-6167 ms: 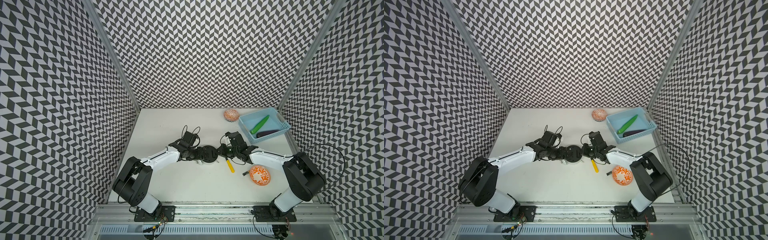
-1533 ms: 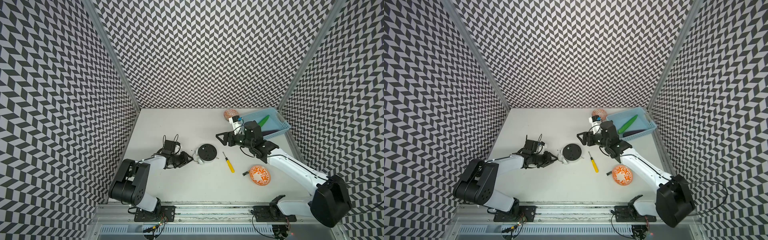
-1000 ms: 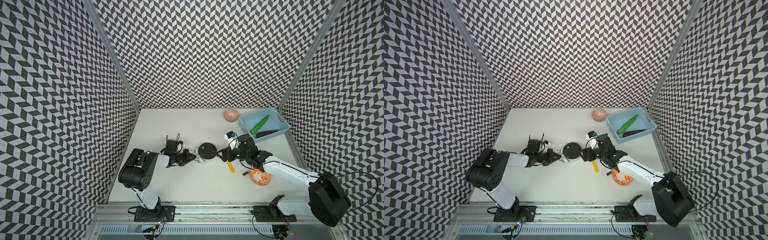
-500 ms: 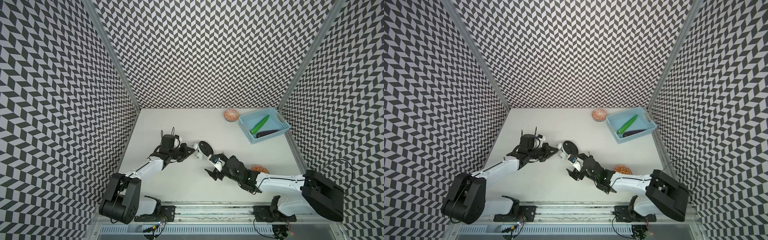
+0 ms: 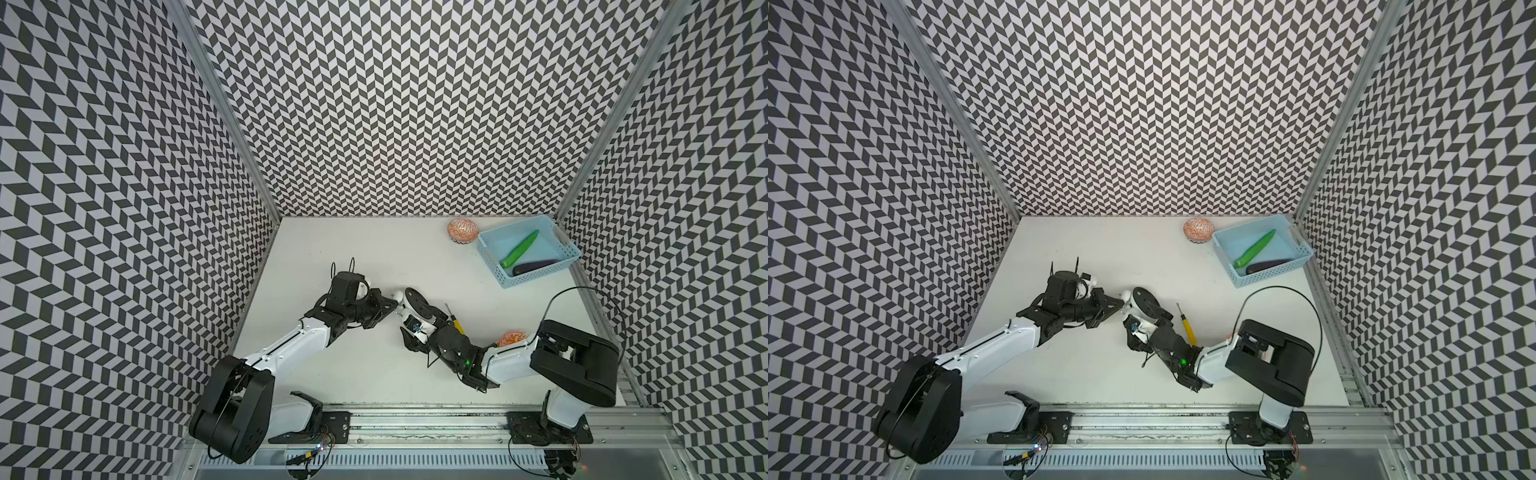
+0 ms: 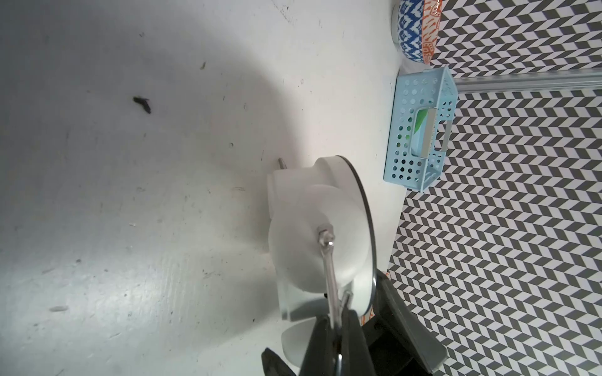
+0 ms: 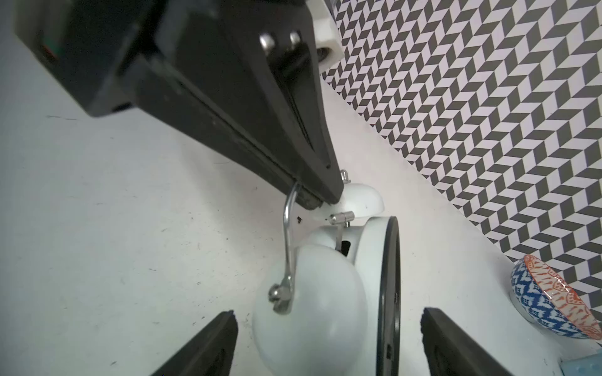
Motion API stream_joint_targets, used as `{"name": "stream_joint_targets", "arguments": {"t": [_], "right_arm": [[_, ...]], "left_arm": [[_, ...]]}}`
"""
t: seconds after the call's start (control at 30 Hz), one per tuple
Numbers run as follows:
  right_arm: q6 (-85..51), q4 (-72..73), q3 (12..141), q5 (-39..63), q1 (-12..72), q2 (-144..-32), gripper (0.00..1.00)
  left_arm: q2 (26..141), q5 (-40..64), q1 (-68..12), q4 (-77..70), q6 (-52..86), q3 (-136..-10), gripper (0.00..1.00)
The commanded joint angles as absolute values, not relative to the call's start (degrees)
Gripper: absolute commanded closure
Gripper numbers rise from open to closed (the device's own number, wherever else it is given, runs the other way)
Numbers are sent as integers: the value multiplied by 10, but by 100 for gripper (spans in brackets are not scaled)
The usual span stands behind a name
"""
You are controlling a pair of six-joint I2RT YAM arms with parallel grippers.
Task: Remove the battery from the alarm
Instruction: Adjust the alarm at the center of the board.
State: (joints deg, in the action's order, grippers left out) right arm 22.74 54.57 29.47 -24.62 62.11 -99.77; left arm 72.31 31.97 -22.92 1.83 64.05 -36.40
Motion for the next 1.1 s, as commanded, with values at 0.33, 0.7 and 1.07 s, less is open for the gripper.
{"name": "stream_joint_targets", "arguments": {"t": [0.33,0.7,1.07], "right_arm": [[212,608,298,-265,626,-998,45],[-32,295,336,201,465,-793,60],[-217,194,486,579,358,-986,61]], "left_arm": [[694,309,-221,19,648,-383,88],[658,99,-134,250,349,-521,30],[677,139,-134,237,275,-467,18]]}}
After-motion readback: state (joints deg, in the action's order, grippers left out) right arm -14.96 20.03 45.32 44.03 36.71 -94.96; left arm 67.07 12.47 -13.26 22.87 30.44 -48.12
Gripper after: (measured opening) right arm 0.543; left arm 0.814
